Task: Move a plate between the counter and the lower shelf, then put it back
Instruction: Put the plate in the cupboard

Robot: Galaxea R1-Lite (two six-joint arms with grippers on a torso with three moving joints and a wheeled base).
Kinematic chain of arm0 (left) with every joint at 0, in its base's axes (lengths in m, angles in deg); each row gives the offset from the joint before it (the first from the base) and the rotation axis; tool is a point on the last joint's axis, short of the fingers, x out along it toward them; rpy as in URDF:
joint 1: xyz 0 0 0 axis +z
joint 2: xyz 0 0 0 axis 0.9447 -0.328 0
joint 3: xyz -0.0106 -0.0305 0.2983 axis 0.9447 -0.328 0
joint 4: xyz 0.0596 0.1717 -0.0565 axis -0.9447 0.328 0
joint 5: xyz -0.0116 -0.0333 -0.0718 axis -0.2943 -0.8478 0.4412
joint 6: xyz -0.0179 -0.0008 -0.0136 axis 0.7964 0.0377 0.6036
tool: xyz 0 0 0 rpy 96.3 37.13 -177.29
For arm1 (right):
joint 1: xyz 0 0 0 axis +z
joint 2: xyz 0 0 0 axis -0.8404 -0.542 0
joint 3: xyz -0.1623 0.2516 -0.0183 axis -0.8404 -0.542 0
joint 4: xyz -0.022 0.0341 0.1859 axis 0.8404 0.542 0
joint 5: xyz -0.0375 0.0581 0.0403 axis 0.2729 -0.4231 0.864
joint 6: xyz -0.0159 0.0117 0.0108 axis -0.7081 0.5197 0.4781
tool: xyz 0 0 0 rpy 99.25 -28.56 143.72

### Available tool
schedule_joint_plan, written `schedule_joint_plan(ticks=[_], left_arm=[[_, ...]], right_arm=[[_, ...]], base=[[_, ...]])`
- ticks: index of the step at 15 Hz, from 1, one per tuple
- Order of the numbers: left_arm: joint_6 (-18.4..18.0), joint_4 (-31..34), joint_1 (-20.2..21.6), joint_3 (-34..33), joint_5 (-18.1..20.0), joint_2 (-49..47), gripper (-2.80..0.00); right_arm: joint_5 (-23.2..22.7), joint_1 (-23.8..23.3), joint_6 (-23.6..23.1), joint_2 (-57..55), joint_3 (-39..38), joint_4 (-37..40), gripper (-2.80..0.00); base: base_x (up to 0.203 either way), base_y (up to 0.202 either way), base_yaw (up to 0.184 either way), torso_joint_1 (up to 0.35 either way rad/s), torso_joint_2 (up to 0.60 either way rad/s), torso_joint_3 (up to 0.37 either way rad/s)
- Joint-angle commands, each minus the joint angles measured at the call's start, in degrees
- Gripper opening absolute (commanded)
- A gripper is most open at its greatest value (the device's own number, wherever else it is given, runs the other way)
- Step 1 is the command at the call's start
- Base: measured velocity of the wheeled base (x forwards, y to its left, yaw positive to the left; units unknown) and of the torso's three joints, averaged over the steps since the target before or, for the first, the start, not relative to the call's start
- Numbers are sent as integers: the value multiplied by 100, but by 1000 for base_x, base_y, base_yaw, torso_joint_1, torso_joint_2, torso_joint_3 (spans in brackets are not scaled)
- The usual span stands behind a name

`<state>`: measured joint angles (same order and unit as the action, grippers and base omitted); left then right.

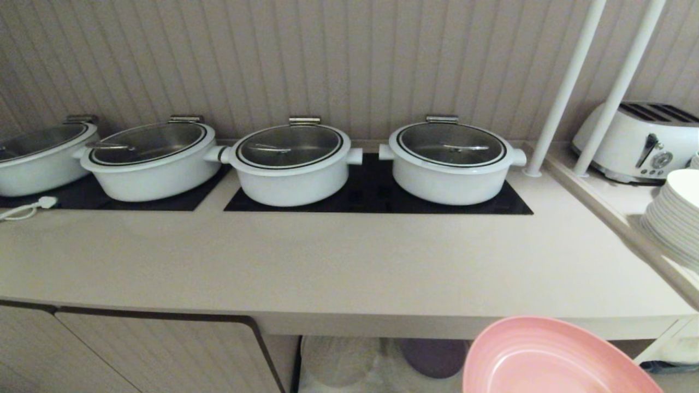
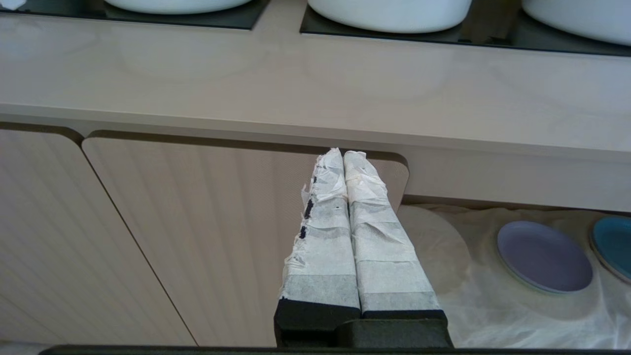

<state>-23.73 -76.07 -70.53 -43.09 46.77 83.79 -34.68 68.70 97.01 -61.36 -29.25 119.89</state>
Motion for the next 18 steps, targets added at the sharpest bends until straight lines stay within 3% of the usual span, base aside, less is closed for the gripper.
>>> schedule_joint_plan(ticks=[1,8,18], left_arm=[[3,-2,2,-1,-7,-6,-280],[3,-2,2,-1,-9,-6,-280],[3,-2,2,-1,-7,-6,-280]], right_arm=[[-10,17,8,-15,8,34,-280],[-10,17,3,-6,13,25,-280],[-10,8,3,-15,4,29,-280]], base=[[0,0,0,0,0,0],[0,0,0,0,0,0],[0,0,0,-146,318,162]])
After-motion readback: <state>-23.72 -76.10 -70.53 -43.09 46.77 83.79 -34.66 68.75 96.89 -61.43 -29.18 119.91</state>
